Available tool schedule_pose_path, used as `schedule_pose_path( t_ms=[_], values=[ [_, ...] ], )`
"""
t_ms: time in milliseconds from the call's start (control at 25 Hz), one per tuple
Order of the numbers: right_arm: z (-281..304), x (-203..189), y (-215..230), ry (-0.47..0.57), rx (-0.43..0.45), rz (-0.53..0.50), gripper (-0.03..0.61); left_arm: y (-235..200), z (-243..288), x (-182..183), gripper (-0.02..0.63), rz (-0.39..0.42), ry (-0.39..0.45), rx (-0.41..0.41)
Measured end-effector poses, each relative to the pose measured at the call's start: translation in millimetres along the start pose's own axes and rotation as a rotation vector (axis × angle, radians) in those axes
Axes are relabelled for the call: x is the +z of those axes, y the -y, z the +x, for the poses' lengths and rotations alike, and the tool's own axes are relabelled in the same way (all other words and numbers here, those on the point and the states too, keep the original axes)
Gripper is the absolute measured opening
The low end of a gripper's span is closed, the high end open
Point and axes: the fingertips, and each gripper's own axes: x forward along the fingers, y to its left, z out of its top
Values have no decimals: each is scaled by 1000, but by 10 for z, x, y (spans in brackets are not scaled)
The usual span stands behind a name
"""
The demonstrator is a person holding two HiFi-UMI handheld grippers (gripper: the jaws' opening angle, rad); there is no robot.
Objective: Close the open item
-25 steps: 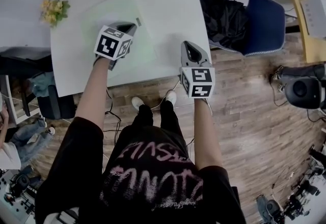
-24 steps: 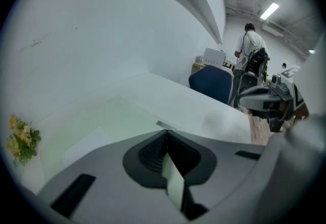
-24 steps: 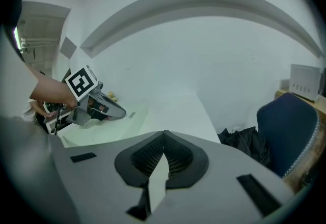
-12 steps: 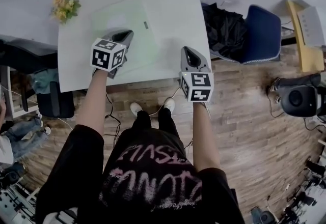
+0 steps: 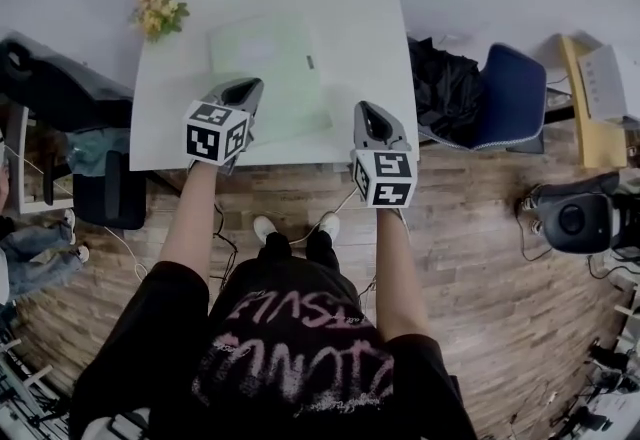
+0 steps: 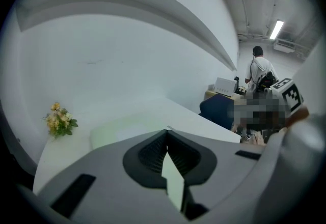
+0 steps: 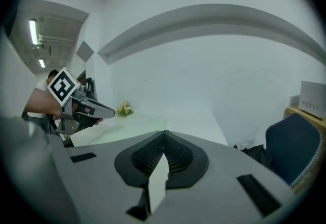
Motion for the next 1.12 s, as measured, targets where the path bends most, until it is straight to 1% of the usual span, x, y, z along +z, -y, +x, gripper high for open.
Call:
schedule_pose_path(
  t_ms=[120, 320, 680, 880, 1120],
  values=[
    [-21, 131, -93, 22, 7, -16, 11, -29, -199, 109, 4, -4, 60, 32],
    [-60, 344, -272, 58, 21, -35, 9, -70, -528, 252, 4, 1, 138, 73],
    [-97, 687, -527, 116, 47, -60, 9, -180, -1078, 446, 3, 23, 245, 155],
    [-120, 886, -615, 147, 55, -76, 9, -266, -1290, 549, 3, 15, 296, 179],
    [-143, 1078, -677, 174, 61, -101, 9, -337, -1512, 644, 3, 26, 349, 218]
  ],
)
